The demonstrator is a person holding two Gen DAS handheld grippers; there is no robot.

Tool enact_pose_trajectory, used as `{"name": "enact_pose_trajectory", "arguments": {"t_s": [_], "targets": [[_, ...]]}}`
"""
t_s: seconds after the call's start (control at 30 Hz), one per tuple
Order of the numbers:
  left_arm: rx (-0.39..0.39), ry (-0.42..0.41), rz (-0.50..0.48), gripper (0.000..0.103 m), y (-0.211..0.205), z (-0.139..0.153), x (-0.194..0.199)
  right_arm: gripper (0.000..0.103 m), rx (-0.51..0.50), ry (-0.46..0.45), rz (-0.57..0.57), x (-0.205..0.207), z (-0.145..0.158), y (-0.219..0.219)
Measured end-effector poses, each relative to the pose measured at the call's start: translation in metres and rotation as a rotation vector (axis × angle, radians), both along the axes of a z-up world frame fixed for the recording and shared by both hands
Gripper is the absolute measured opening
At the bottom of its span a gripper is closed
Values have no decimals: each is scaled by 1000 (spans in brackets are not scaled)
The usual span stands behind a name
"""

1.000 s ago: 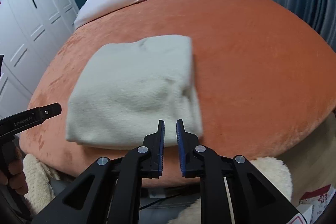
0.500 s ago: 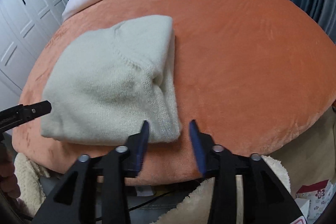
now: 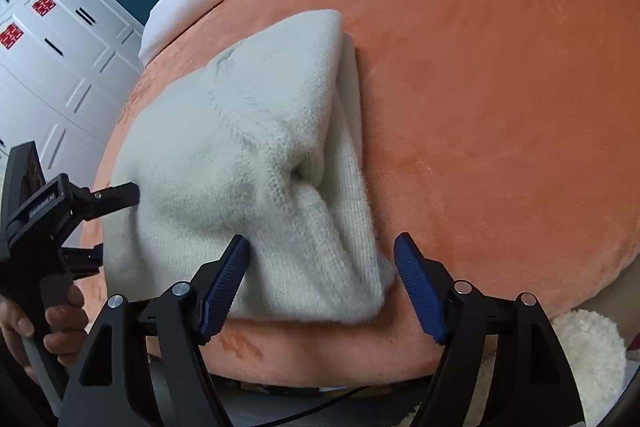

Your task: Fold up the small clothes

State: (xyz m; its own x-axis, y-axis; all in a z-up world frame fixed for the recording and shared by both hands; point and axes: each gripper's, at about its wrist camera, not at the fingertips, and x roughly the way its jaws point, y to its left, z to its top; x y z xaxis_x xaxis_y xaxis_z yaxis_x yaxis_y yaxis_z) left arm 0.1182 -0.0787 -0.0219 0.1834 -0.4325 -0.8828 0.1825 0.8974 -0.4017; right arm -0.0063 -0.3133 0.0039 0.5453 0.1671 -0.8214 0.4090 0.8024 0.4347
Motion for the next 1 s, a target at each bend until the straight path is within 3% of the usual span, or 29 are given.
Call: {"name": "enact_pose_trajectory", "arguments": {"t_s": [0.17,0.23,0.3,0.37,0.5,0.63,0.77,0.87,0.93,1.0], "targets": [[-90,75,-7,97,-5,-11,11,79,117,-30,6,18,-15,-5],[-151,134,7,91,-1,-17,16,77,153,-31,-8,21,-19,-9],[-179,153,-1,82,3,-16,18,65,192,-33,-13,24,-20,-10],[-187,147,-29,67,5,-9,15,42,239,-51,-5,21,-15,-9],[-229,182,-80,60,13,4,-5,30,251,-98,2,0,13,-4],[-212,243,-151,63,19,-5,-49,29,252,-38,19,-39,23,0],[-188,225,-126,79,24,-21,-62,39,247,69,10,-80,4,9],[-201,167,-100,86,22,-20,-49,52,217,65,-30,-78,-1,13],[-204,143,-92,87,19,-22,-40,67,185,62,-24,-64,-3,15],[-202,180,-90,81,13,-27,-34,65,206,75,-25,-50,-12,16]]}}
